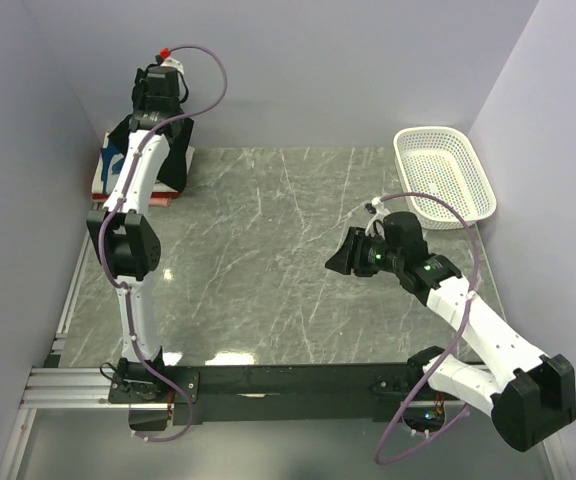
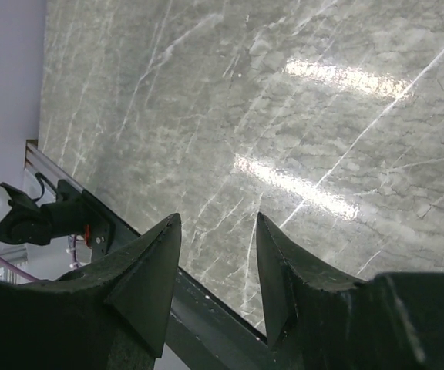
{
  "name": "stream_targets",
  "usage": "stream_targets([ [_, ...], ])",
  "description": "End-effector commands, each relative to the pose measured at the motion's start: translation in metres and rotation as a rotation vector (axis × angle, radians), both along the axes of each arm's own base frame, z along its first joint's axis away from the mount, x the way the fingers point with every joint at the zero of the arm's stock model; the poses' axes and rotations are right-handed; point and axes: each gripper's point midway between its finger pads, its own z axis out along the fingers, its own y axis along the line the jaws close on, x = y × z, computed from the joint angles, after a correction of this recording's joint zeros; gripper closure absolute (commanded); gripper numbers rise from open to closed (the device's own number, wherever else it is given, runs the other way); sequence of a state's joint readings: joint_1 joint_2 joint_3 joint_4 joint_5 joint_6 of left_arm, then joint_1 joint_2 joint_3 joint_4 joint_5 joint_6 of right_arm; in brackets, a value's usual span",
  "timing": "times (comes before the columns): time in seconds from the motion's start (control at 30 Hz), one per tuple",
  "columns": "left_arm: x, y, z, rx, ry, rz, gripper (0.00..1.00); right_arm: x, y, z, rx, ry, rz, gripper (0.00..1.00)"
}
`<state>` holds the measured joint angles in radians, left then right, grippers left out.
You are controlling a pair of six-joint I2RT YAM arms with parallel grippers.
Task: Fold and stack the t-shirts
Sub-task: Neatly place the folded tshirt to the corner, then reset both grippers
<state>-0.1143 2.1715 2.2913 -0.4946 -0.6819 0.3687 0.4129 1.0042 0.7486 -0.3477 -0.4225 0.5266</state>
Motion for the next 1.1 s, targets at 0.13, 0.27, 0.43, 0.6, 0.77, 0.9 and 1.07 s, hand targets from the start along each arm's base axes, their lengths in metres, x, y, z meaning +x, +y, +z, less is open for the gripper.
stream_targets([
  [0.13, 0.014, 0.061, -0.006, -0.157, -0.123, 0.024, 0.99, 0.012, 0.007, 0.002, -0.017, -0.016, -0.005, 0.49],
  [0.27, 0.034, 0.091, -0.035, -0.262, -0.166, 0.026, 0.77, 0.014, 0.009, -0.011, -0.035, 0.014, 0.0, 0.49],
  [0.43, 0.041, 0.094, -0.04, -0.391, -0.254, 0.019, 0.01, 0.017, 0.011, -0.012, -0.047, 0.007, -0.007, 0.46],
  [0.6, 0.014, 0.077, -0.005, -0.501, -0.408, -0.001, 0.01, 0.02, 0.014, -0.006, -0.03, -0.013, -0.018, 0.39],
  [0.77, -0.01, 0.048, -0.004, -0.64, -0.426, -0.042, 0.01, 0.021, 0.015, 0.002, -0.013, -0.039, -0.025, 0.34],
  [0.9, -0.035, 0.011, 0.01, -0.742, -0.456, -0.078, 0.01, 0.021, 0.014, 0.008, -0.009, -0.057, -0.03, 0.31],
  [1.07, -0.081, -0.055, 0.0, -0.898, -0.436, -0.141, 0.01, 0.021, 0.009, 0.014, -0.019, -0.087, -0.042, 0.26],
])
